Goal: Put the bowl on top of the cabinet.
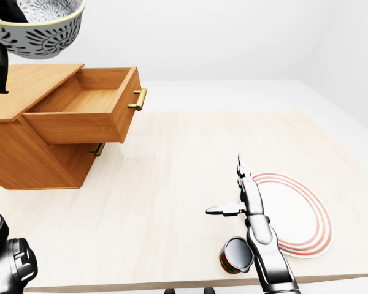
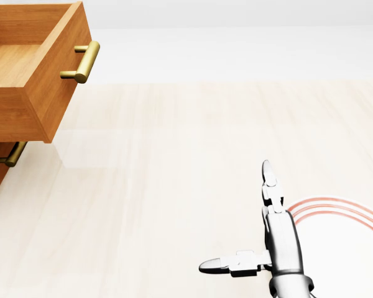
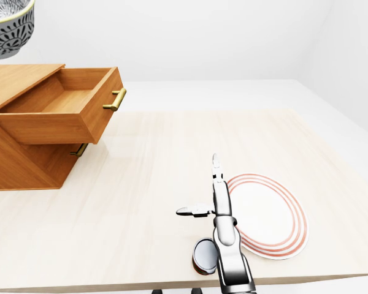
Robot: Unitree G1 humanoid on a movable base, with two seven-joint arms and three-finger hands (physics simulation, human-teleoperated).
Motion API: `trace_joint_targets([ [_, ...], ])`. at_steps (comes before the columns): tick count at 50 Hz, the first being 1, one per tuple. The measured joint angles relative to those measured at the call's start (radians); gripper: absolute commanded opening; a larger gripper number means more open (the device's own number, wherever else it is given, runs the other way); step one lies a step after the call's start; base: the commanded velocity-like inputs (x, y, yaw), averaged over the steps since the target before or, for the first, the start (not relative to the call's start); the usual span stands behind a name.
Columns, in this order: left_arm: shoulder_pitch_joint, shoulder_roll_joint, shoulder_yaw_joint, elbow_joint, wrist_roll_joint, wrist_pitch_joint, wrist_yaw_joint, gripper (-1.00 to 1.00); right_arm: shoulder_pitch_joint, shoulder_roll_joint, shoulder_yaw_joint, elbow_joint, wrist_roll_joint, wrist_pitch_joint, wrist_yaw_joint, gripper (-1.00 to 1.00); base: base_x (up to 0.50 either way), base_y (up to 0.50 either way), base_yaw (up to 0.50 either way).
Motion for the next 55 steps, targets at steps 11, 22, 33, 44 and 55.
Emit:
trace_joint_targets([
  [11, 0.068, 0.037, 0.014, 0.276, 0.030, -0.011, 0.187, -0.98, -0.005, 0.000, 0.000, 0.013, -0.002, -0.007, -0.001, 1.00, 0.00, 0.00, 0.00],
  [22, 0.063, 0.082, -0.011, 0.592, 0.085, -0.060, 0.400, -0.98, -0.005, 0.000, -0.001, 0.017, -0.002, -0.010, -0.002, 1.00, 0.00, 0.00, 0.00],
  [33, 0.001, 0.119, -0.076, 0.962, 0.139, -0.121, 0.629, -0.99, -0.008, -0.002, -0.008, 0.021, 0.002, -0.010, 0.000, 1.00, 0.00, 0.00, 0.00],
  [44, -0.126, 0.130, -0.161, 1.283, 0.173, -0.151, 0.837, -0.98, -0.013, -0.003, -0.014, 0.025, 0.005, -0.010, 0.001, 1.00, 0.00, 0.00, 0.00],
  [55, -0.255, 0.101, -0.213, 1.496, 0.198, -0.134, 0.998, -0.98, -0.027, -0.005, -0.024, 0.047, 0.009, -0.017, -0.001, 1.00, 0.00, 0.00, 0.00],
])
